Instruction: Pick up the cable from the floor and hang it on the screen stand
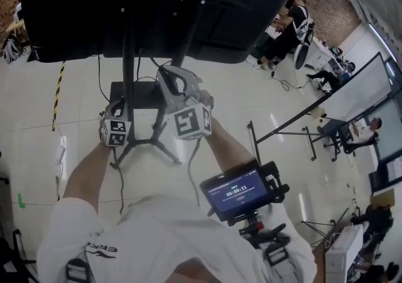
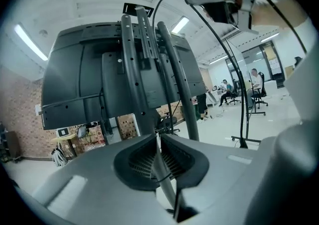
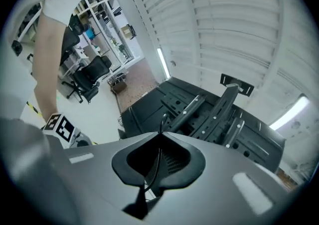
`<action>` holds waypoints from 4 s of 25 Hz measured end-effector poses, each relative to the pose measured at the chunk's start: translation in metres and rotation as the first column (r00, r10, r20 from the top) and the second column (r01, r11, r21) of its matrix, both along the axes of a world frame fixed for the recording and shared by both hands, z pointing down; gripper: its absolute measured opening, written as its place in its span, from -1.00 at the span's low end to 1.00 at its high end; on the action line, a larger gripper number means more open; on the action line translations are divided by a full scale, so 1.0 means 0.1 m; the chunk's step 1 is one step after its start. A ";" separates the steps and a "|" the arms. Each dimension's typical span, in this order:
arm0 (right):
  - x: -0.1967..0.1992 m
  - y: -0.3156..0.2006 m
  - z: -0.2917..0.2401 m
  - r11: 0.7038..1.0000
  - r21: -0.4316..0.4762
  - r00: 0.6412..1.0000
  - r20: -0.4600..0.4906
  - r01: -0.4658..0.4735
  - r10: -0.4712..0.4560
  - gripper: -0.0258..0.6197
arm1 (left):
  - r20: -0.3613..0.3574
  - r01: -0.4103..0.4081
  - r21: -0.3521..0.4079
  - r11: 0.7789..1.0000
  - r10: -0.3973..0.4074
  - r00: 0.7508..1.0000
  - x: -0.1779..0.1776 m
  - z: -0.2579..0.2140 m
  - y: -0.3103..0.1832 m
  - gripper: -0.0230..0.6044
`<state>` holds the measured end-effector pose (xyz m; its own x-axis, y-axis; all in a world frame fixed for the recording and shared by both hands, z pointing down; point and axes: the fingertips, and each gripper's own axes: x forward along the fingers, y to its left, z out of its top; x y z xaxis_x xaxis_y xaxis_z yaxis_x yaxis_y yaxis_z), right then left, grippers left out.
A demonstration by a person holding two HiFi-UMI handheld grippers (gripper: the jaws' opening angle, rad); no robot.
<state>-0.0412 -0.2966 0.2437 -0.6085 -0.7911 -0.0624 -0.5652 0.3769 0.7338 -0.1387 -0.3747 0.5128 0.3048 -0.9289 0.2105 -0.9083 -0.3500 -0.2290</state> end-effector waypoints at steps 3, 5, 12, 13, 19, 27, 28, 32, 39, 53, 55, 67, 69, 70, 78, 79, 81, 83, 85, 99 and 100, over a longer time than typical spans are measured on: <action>0.11 0.04 -0.37 0.998 0.054 0.999 0.045 -0.015 0.013 -0.83 | -0.008 -0.040 0.002 0.999 0.040 0.999 0.14 -0.01 -0.03 -0.85; 0.19 0.07 -0.58 0.996 0.089 0.998 0.061 -0.032 0.026 -0.82 | -0.024 -0.080 0.005 0.997 0.080 0.997 0.26 -0.03 -0.05 -0.75; 0.55 0.13 -1.12 0.983 0.153 0.990 0.119 -0.098 0.080 -0.82 | -0.021 -0.234 0.030 0.972 0.234 0.972 0.82 -0.09 -0.07 -0.44; 0.60 0.15 -1.16 0.982 0.160 0.989 0.124 -0.105 0.086 -0.82 | -0.014 -0.245 0.038 0.969 0.245 0.969 0.88 -0.08 -0.09 -0.43; 0.84 0.29 -1.37 0.971 0.195 0.984 0.142 -0.137 0.111 -0.82 | 0.014 -0.286 0.033 0.958 0.286 0.958 1.24 -0.09 -0.15 -0.41; 1.12 0.49 -1.62 0.957 0.226 0.973 0.181 -0.181 0.141 -0.82 | 0.077 -0.266 0.020 0.964 0.264 0.961 1.46 0.00 -0.25 -0.40; 1.14 0.50 -1.64 0.956 0.226 0.972 0.183 -0.186 0.146 -0.82 | 0.082 -0.261 0.015 0.965 0.259 0.962 1.46 0.01 -0.25 -0.40; 1.28 0.51 -1.73 0.950 0.221 0.963 0.205 -0.219 0.174 -0.82 | 0.100 -0.241 0.021 0.970 0.238 0.966 1.45 -0.01 -0.26 -0.77; 1.75 0.49 -1.78 0.930 0.199 0.931 0.264 -0.309 0.253 -0.82 | 0.065 -0.219 0.026 0.975 0.217 0.974 1.35 -0.15 -0.27 -0.86; 2.74 0.20 -1.41 0.890 0.090 0.834 0.403 -0.447 0.378 -0.81 | -0.110 -0.048 0.214 0.976 0.073 0.991 0.02 -1.41 -0.46 -0.87; 2.83 0.13 -1.34 0.887 0.060 0.816 0.424 -0.457 0.392 -0.81 | -0.142 -0.031 0.235 0.971 0.066 0.988 -0.13 -1.69 -0.43 -0.87; 3.04 -0.11 -1.07 0.892 -0.061 0.753 0.512 -0.449 0.414 -0.81 | -0.194 0.022 0.399 0.917 0.060 0.979 -0.74 -3.39 -0.08 -0.86; 3.05 -0.15 -1.04 0.892 -0.073 0.748 0.517 -0.446 0.416 -0.81 | -0.176 0.024 0.420 0.907 0.056 0.983 -0.77 -3.58 -0.01 -0.86; 3.04 -0.18 -1.02 0.893 -0.079 0.747 0.518 -0.443 0.417 -0.81 | -0.169 0.025 0.428 0.903 0.053 0.984 -0.78 -3.65 0.00 -0.86; 2.99 -0.43 -0.99 0.905 -0.089 0.755 0.520 -0.416 0.399 -0.81 | -0.149 0.041 0.463 0.885 0.032 0.988 -0.81 -4.02 0.04 -0.86; 2.98 -0.45 -1.00 0.907 -0.087 0.757 0.521 -0.412 0.394 -0.81 | -0.147 0.045 0.466 0.884 0.027 0.989 -0.81 -4.05 0.05 -0.86; 2.96 -0.49 -1.03 0.911 -0.084 0.760 0.523 -0.403 0.385 -0.81 | -0.144 0.051 0.470 0.881 0.019 0.989 -0.81 -4.08 0.06 -0.86; 2.96 -0.52 -1.04 0.914 -0.082 0.762 0.525 -0.397 0.378 -0.81 | -0.139 0.056 0.471 0.880 0.011 0.990 -0.80 -4.10 0.07 -0.86; 2.97 -0.57 -1.06 0.918 -0.076 0.765 0.528 -0.390 0.369 -0.81 | -0.133 0.061 0.474 0.879 0.002 0.991 -0.78 -4.13 0.05 -0.86; 2.93 -1.07 -1.40 0.949 -0.011 0.791 0.549 -0.316 0.270 -0.81 | -0.124 0.133 0.453 0.882 -0.085 0.989 -0.73 -4.46 -0.15 -0.86; 2.92 -1.11 -1.43 0.950 -0.008 0.793 0.548 -0.312 0.265 -0.81 | -0.123 0.138 0.446 0.884 -0.092 0.988 -0.72 -4.48 -0.17 -0.86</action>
<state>0.2503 -0.4073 0.1011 -0.2030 -0.9027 -0.3793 -0.9498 0.0874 0.3004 -0.2111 -0.3920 0.0644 0.1875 -0.9458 -0.2653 -0.9613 -0.1211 -0.2474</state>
